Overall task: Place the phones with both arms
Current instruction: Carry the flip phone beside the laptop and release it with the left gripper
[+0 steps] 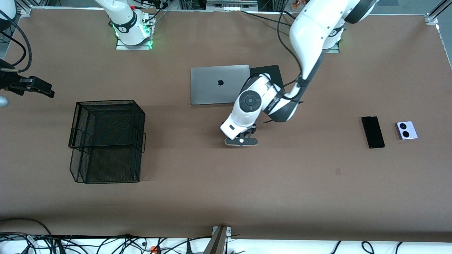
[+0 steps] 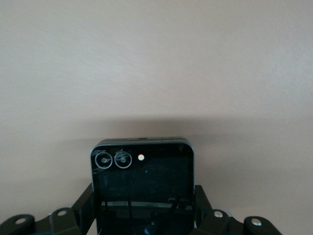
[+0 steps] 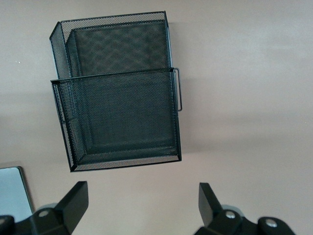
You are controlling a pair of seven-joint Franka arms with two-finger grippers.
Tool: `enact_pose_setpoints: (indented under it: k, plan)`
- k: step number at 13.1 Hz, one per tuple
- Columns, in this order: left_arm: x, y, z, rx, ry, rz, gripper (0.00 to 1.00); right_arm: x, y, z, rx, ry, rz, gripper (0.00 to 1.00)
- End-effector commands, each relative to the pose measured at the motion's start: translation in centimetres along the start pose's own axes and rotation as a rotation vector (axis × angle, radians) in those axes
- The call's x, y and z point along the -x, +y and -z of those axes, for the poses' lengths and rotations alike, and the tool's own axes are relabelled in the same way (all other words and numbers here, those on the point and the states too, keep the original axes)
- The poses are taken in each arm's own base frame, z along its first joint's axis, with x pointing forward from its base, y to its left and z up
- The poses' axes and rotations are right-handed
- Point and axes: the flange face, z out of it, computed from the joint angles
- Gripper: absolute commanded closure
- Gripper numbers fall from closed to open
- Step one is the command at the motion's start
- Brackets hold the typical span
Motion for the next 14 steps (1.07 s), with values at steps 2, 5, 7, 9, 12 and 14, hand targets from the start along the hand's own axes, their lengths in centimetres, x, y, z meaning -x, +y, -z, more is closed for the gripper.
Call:
enact_pose_setpoints:
  k: [2,5,7,9,12,14]
  plan:
    - [0.9,2.2,-2.9,0.031,0.028,-0.018,0.41,-0.3,-0.5,-0.3,-0.006,-0.012,0.019,0.00]
    - [0.5,2.3,-1.8,0.042,0.039,0.002,0.00,-0.3,-0.6,-0.3,-0.006,-0.012,0.020,0.00]
    - [0.3,1.9,-0.4,0.035,0.040,0.027,0.00,-0.2,-0.6,-0.6,-0.007,-0.019,0.020,0.00]
    - [-0.5,0.6,2.3,0.005,0.018,0.056,0.00,-0.3,-0.8,-0.6,-0.006,-0.019,0.022,0.00]
    - [-2.1,-3.0,8.3,-0.081,-0.052,0.096,0.00,-0.8,-2.7,-1.4,-0.007,-0.025,0.038,0.00]
    - [-2.9,-6.1,12.6,-0.155,-0.080,0.115,0.00,-1.2,-4.5,-2.3,-0.002,-0.033,0.034,0.00]
